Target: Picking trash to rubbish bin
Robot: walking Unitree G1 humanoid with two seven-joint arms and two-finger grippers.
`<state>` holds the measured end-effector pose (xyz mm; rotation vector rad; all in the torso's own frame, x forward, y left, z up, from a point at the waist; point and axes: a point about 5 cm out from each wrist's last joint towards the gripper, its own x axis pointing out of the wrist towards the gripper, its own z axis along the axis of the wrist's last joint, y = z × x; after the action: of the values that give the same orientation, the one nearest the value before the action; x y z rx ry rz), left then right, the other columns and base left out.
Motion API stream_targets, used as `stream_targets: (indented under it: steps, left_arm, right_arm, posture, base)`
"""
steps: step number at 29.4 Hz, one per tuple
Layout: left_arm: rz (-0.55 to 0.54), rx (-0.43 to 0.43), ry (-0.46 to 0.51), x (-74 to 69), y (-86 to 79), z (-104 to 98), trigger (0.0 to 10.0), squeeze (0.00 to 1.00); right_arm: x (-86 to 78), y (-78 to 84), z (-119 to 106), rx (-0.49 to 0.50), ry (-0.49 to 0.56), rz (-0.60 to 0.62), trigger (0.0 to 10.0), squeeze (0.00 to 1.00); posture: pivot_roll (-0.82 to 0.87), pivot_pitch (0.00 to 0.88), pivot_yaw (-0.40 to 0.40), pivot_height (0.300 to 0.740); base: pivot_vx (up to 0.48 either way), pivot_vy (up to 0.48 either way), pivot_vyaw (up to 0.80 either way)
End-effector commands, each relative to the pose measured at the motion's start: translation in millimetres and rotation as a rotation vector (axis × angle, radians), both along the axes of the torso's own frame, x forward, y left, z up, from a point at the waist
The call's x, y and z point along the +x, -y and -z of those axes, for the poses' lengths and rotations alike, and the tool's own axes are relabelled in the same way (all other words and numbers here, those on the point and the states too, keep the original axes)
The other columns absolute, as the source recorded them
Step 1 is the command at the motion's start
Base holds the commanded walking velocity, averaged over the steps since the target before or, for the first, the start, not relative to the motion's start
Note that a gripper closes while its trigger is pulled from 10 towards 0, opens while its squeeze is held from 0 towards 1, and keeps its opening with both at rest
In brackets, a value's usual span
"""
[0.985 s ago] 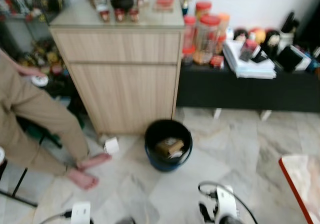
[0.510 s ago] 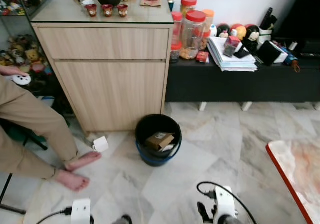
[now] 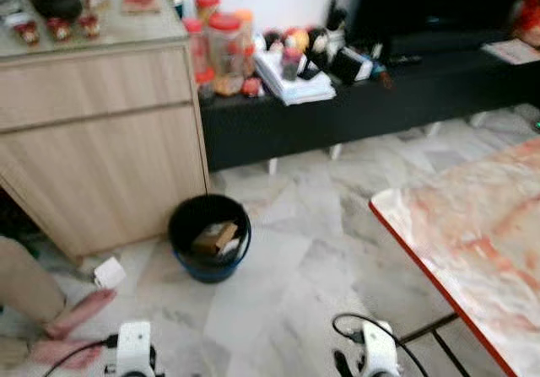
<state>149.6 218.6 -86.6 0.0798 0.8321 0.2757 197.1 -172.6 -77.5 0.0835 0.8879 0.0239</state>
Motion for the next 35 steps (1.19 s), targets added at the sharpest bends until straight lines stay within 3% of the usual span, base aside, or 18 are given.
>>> stream_targets:
  steps: [1,24,26,28,35]
  left_arm:
    - [0.001,0.013,0.029,9.8,-5.2,-5,10.0,0.00]
    - [0.010,-0.007,-0.003,6.9,0.1,-2,10.0,0.00]
    - [0.017,-0.011,-0.044,3.6,1.1,1,10.0,0.00]
    - [0.075,-0.002,-0.171,-8.7,3.7,9,10.0,0.00]
    - [0.061,-0.006,-0.165,-10.3,0.4,9,10.0,0.00]
  right_arm:
    - [-8.6,1.9,5,-0.005,-0.034,0.013,10.0,0.00]
    - [-8.5,4.6,4,-0.013,-0.035,0.024,10.0,0.00]
    - [-8.3,5.0,4,-0.017,-0.036,0.026,10.0,0.00]
    - [-7.9,6.1,4,-0.023,-0.037,0.035,10.0,0.00]
    - [-7.8,5.4,4,-0.023,-0.037,0.044,10.0,0.00]
  posture:
    - [0.10,0.131,-0.060,0.740]
    - [0.10,0.164,-0.066,0.740]
    - [0.10,0.166,-0.065,0.740]
    - [0.10,0.167,-0.061,0.740]
    - [0.10,0.167,-0.055,0.740]
  base:
    - [0.000,0.000,-0.80]
    - [0.000,0.000,-0.80]
    - [0.000,0.000,-0.80]
    - [0.000,0.000,-0.80]
    - [0.000,0.000,-0.80]
